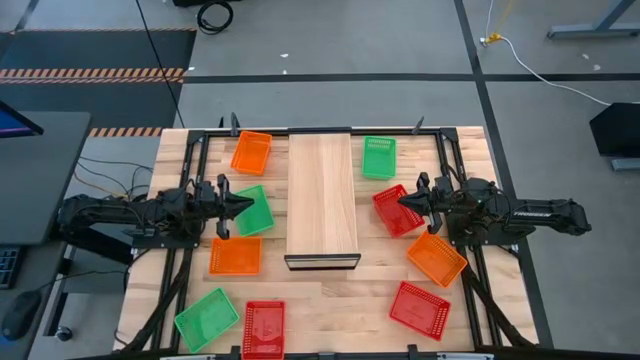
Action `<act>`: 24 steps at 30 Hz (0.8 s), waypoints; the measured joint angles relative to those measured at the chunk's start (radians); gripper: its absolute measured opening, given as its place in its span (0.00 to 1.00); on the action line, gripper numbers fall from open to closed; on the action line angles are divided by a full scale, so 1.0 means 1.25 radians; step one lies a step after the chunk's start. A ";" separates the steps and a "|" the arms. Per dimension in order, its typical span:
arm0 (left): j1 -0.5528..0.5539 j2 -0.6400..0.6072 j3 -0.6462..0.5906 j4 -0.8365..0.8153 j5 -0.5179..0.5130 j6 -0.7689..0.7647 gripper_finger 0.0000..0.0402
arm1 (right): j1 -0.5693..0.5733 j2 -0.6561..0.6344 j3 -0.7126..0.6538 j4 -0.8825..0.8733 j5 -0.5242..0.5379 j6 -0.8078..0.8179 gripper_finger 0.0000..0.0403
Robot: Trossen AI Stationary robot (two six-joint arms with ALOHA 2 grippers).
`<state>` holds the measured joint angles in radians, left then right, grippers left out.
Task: Stack baskets on shelf by color
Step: Put the top left green bin on the shelf
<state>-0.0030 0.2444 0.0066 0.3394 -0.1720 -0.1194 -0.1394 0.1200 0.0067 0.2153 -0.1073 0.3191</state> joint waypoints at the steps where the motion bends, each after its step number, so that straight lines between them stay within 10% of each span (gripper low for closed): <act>1: 0.000 0.000 0.000 0.000 0.000 0.000 0.08 | 0.000 0.000 0.000 0.000 0.000 0.000 0.03; 11: -0.001 0.027 0.095 0.054 0.047 -0.129 0.09 | 0.000 0.000 0.000 0.000 0.000 0.000 0.03; 24: 0.001 0.462 0.739 -0.665 0.076 -0.133 0.08 | 0.000 0.006 0.000 0.006 0.001 0.000 0.03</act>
<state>-0.0021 0.8214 0.9306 -0.4918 -0.0774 -0.2859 -0.1394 0.1272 0.0067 0.2234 -0.1055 0.3191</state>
